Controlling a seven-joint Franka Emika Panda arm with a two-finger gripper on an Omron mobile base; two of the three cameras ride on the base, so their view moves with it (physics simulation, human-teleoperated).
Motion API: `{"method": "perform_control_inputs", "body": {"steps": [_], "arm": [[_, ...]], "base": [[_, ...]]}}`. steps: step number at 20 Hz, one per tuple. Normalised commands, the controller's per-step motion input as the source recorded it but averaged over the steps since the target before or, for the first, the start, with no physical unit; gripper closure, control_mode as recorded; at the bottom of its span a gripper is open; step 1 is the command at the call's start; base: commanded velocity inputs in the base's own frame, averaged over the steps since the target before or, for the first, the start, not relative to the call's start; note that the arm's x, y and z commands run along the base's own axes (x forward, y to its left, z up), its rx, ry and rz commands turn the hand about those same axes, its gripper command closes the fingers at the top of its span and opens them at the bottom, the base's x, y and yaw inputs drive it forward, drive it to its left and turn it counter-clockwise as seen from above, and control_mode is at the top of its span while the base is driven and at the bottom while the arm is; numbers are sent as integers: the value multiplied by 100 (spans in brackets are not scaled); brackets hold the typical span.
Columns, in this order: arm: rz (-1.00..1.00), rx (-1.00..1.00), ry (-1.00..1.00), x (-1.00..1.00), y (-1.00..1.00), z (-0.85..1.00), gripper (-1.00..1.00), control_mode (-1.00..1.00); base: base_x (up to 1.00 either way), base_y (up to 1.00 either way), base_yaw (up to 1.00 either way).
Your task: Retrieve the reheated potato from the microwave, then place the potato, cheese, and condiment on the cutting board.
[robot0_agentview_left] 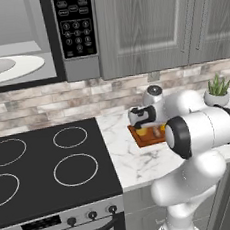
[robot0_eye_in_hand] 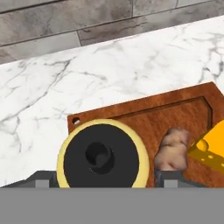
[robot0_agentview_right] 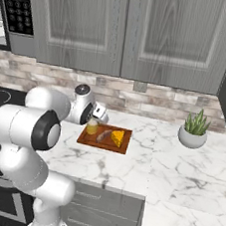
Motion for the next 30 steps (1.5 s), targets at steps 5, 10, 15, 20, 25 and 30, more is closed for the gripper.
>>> {"method": "perform_control_inputs", "body": {"steps": [5, 10, 15, 20, 25, 30], "arm": [[0, 0, -3, -11, -11, 2, -100, -100], [0, 0, -5, -29, 0, 29, -100, -100], [0, 0, -6, -46, 0, 38, -100, -100], [0, 1, -5, -96, 7, 32, -100, -100], [0, 7, 0, -100, 26, 41, -100, -100], [0, 8, 0, -95, 43, 85, -100, -100]], "base": [[0, 0, 0], [0, 0, 0], [0, 0, 0], [0, 0, 0], [0, 0, 0], [0, 0, 0]]}}
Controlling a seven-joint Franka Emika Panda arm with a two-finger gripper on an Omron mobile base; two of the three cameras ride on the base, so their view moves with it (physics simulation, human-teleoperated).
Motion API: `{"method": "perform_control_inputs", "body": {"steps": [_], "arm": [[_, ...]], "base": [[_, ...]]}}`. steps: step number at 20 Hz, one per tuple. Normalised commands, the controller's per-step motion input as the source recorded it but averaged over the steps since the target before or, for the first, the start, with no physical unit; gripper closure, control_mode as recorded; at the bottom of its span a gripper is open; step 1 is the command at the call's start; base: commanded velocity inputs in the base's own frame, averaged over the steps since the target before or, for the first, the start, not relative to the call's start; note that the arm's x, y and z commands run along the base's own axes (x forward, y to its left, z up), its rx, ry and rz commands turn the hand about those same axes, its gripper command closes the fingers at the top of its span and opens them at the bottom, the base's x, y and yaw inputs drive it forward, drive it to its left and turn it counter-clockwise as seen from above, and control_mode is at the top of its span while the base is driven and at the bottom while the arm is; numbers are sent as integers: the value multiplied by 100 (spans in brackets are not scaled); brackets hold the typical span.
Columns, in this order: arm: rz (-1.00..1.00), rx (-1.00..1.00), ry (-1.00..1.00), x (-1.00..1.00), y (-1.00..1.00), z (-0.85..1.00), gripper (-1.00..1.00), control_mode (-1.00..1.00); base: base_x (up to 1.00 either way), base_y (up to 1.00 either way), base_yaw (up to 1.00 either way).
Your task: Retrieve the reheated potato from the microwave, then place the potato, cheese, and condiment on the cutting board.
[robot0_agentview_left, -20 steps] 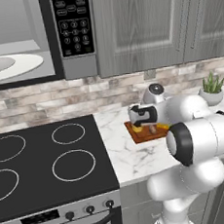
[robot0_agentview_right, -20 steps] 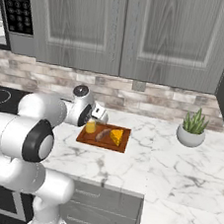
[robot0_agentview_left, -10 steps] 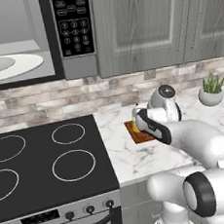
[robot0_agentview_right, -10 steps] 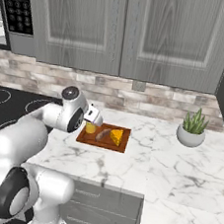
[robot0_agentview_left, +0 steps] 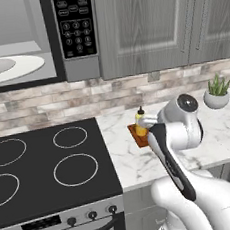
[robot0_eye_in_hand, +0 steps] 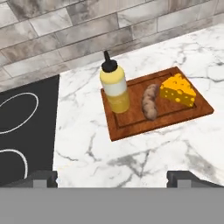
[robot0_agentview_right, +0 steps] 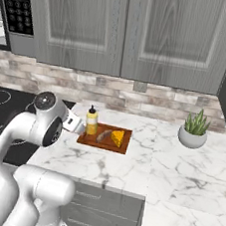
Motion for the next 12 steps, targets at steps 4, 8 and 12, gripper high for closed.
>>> {"method": "perform_control_inputs", "body": {"steps": [4, 8, 12], "arm": [[0, 6, 0, -84, 47, 100, -100, -100], [0, 0, 0, -81, 24, 95, -100, -100], [0, 0, 6, -90, 0, 89, -100, -100]], "base": [[0, 0, 0], [0, 0, 0], [0, 0, 0]]}}
